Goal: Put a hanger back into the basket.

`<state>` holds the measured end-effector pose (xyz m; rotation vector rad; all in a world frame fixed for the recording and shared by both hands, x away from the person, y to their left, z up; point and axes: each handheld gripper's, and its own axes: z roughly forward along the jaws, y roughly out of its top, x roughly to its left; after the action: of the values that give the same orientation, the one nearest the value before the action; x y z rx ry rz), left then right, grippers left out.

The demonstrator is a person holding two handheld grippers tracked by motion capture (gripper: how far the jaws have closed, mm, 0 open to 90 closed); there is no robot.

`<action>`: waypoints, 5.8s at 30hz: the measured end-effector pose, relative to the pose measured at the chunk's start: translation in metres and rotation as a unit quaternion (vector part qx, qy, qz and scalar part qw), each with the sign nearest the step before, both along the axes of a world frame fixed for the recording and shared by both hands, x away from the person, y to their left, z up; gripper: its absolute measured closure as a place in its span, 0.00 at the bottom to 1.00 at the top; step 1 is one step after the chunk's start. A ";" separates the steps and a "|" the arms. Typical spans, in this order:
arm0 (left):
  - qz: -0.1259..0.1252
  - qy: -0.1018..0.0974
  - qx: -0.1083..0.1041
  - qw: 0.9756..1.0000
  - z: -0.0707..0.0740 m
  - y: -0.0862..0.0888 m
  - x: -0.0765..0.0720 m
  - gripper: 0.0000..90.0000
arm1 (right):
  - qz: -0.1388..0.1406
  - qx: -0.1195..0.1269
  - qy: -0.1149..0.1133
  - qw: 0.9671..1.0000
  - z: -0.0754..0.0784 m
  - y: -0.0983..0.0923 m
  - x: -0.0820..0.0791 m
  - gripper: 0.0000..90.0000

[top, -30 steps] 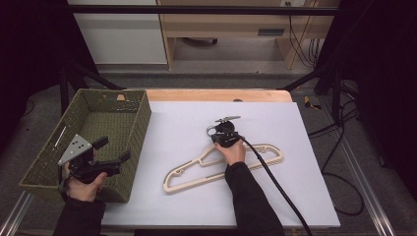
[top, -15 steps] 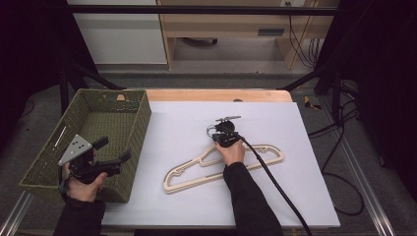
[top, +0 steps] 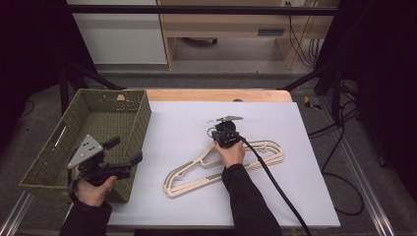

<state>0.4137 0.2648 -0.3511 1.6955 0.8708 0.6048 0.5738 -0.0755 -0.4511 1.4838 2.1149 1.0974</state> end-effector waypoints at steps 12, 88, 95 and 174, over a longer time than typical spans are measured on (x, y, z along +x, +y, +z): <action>-0.082 0.049 0.037 0.995 -0.010 -0.078 0.026 0.11 | 0.012 0.011 -0.031 0.999 0.018 -0.010 -0.018 0.99; -0.213 0.136 0.074 0.965 -0.025 -0.197 0.033 0.95 | 0.128 0.081 -0.174 0.973 0.075 -0.120 -0.148 0.13; -0.190 0.113 0.052 0.974 -0.002 -0.174 0.028 0.95 | 0.097 0.075 -0.185 0.975 0.068 -0.140 -0.153 0.10; 0.023 0.096 0.080 0.992 0.045 0.173 0.094 0.95 | 0.058 0.047 -0.170 0.983 0.051 -0.159 -0.148 0.05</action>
<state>0.5082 0.4374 -0.3060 1.9063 1.0238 0.5602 0.4254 -0.2347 -0.3999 1.1229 1.9503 1.3997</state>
